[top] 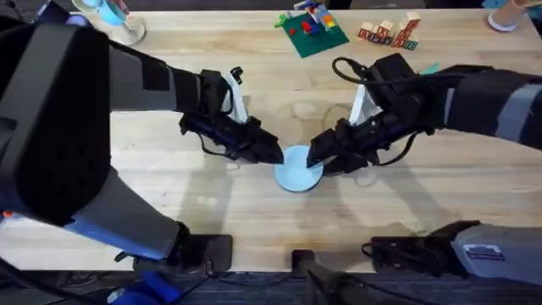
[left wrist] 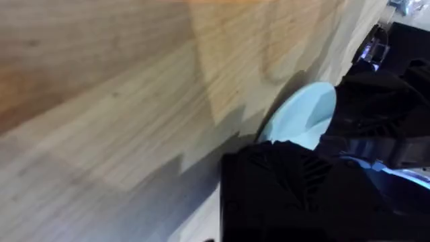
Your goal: Pick up the plates from the table one by one and place each into a slot on the dish rack.
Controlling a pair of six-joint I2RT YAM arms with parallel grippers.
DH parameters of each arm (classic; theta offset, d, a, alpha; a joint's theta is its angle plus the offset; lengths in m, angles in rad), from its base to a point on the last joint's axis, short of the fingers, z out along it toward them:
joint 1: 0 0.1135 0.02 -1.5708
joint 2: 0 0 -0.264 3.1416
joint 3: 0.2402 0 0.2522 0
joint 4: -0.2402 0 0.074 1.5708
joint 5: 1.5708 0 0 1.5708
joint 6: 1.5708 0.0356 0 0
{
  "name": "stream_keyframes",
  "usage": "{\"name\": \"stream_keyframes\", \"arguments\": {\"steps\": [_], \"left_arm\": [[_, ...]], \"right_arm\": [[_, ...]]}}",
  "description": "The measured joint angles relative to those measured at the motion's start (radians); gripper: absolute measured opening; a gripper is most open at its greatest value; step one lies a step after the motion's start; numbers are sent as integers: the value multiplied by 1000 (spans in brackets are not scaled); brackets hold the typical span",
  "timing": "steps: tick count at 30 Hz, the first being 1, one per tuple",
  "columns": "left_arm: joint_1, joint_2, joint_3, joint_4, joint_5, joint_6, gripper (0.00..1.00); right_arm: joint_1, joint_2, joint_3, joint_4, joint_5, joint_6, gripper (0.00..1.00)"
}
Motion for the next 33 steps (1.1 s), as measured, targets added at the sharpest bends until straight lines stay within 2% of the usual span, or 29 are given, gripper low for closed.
{"name": "stream_keyframes", "arguments": {"steps": [6, 7, 15, 20, 24, 28, 33], "left_arm": [[0, 0, 0, 0, 0, 0, 42], [0, 0, 0, 0, 0, 0, 42], [0, 0, 3, -6, -3, 0, 41], [-6, 11, 42, -64, -33, -10, 41], [-10, 13, 94, -154, -103, -21, 42], [-3, -17, 178, -254, -226, -29, 42], [14, -125, 337, -357, -341, -34, 42]], "right_arm": [[0, 0, 0, -2, -1, 1, 53], [0, 0, 0, -3, -4, 1, 40], [0, 0, 0, -4, -9, 1, 29], [0, 0, 0, -1, -11, 0, 30], [0, 0, 0, 8, -12, -9, 30], [0, 0, 6, -8, -7, -38, 31], [1, 0, 110, -101, 54, -93, 31]]}}
